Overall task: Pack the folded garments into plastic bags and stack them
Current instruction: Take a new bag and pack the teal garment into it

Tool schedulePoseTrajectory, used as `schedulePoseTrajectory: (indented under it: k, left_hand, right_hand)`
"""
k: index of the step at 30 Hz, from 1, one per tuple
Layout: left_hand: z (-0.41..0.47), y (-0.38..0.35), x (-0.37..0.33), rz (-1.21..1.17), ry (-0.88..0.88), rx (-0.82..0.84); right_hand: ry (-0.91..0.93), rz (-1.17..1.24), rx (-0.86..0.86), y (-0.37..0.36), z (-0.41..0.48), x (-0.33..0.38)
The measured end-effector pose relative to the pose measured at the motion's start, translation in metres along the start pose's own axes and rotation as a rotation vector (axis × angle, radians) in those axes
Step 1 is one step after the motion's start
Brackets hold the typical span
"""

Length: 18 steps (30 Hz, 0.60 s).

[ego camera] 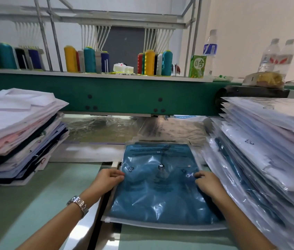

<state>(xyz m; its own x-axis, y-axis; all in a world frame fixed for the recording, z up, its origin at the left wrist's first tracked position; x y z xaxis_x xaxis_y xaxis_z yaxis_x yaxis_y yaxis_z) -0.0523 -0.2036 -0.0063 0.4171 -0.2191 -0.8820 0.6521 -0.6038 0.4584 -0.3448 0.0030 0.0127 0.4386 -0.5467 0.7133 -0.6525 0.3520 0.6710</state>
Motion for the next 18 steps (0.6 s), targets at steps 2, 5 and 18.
schedulePoseTrajectory:
  k: [2,5,18]
  left_hand:
    - [0.002,-0.003,0.001,-0.049,0.028,0.04]
    - [0.005,-0.005,0.005,-0.157,0.075,0.051]
    - [-0.03,0.02,-0.076,-0.567,-0.216,-0.016]
  right_hand:
    - [0.009,0.135,-0.019,0.001,0.003,0.0]
    - [0.005,0.2,-0.023,0.0,0.002,0.004]
    - [0.266,-0.279,-0.182,0.052,-0.057,0.152]
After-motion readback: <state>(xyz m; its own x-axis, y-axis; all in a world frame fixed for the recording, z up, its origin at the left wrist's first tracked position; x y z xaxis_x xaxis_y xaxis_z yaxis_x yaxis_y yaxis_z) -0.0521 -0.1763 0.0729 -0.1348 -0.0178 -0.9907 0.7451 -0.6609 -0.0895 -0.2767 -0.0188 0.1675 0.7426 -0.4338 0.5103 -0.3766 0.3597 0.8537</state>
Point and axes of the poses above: each hand's wrist, its own z-axis towards the middle knuckle, its own y-axis out of the back of the hand, x = y × z, the point moved 8 cm from there along z, towards the middle knuckle, and after that the axes turned 14 degrees about x, right-handed, at the moved point
